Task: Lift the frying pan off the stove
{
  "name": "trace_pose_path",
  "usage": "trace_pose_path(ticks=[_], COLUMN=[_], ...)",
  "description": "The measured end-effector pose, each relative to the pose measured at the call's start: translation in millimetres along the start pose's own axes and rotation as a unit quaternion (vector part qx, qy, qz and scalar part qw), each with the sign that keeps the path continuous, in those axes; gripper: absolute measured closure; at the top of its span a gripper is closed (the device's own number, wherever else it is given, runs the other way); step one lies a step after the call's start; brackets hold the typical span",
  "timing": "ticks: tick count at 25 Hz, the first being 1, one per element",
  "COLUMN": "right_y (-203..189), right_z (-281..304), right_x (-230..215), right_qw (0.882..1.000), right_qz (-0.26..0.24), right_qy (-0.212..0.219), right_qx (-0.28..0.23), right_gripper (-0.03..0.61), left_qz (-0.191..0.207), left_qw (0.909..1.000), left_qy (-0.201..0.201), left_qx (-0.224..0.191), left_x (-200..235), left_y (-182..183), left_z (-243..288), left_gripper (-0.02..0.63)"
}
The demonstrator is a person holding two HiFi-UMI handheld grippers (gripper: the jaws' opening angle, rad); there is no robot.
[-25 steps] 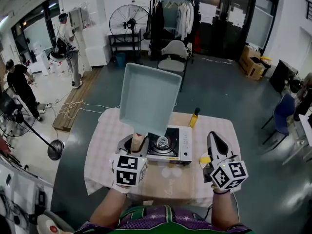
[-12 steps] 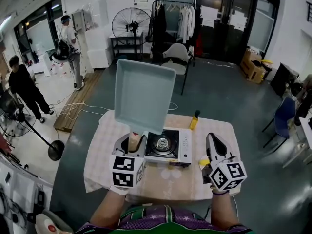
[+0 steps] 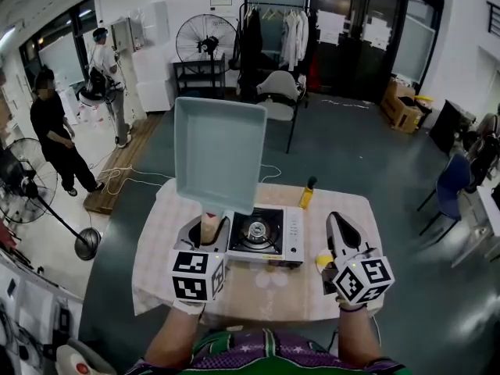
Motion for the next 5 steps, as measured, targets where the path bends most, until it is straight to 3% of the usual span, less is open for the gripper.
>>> trace_pose_path(ticks=[5], right_y=[-3.6], right_z=[-4.9], right_x=[9.7], right_qw=[1.0], right_qz=[-0.001], right_qy=[0.007], right_qx=[0.0], right_gripper=[0.572], left_qz=[0.002], left_qw=[1.0], left_qy=[0.0], left_qx=[-0.002], left_x=[1.2], left_y=[-3.5], left_z=[-9.7], left_gripper=[0.469])
Point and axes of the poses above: the fingertips, and each gripper's own axes: z forward along the fingers, x to its left, y out of its top, the point moved 7 cm from there along -z, backward along the fingers, and after that the axes turned 2 degrees about y, right-handed, at the moved point
